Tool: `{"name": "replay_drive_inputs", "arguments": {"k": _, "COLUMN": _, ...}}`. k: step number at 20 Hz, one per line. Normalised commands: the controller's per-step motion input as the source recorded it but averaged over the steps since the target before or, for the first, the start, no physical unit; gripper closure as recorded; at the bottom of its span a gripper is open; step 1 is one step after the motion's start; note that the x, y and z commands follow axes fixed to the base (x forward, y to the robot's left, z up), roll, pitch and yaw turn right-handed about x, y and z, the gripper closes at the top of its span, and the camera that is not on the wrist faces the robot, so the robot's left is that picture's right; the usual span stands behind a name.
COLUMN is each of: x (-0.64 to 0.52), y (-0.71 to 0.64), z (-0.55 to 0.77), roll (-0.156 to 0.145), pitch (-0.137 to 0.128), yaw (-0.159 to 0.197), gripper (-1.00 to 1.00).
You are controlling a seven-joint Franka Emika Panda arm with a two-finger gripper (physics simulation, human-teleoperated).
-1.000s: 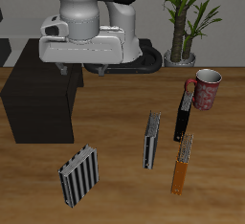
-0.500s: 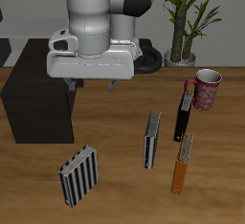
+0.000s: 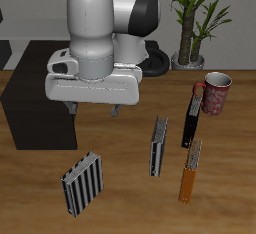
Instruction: Place the right striped book upright on top of the shelf and place the left striped book upright on top of the shelf
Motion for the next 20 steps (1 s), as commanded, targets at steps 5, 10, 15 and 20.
{"name": "replay_drive_inputs", "arguments": {"k": 5, "x": 0.16, "y": -0.16, "z": -0.25, "roll": 0.006, "pitch": 0.002, "yaw": -0.077, "gripper": -1.0}}
{"name": "replay_drive_inputs", "arguments": {"k": 10, "x": 0.11, "y": -0.11, "z": -0.23, "roll": 0.014, "pitch": 0.007, "yaw": -0.053, "gripper": -1.0}}
{"name": "replay_drive_inputs", "arguments": {"k": 15, "x": 0.15, "y": -0.13, "z": -0.33, "roll": -0.006, "pitch": 0.036, "yaw": -0.09, "gripper": -1.0}}
{"name": "replay_drive_inputs", "arguments": {"k": 20, "x": 0.11, "y": -0.1, "z": -0.29, "roll": -0.014, "pitch": 0.019, "yaw": -0.021, "gripper": -1.0}}
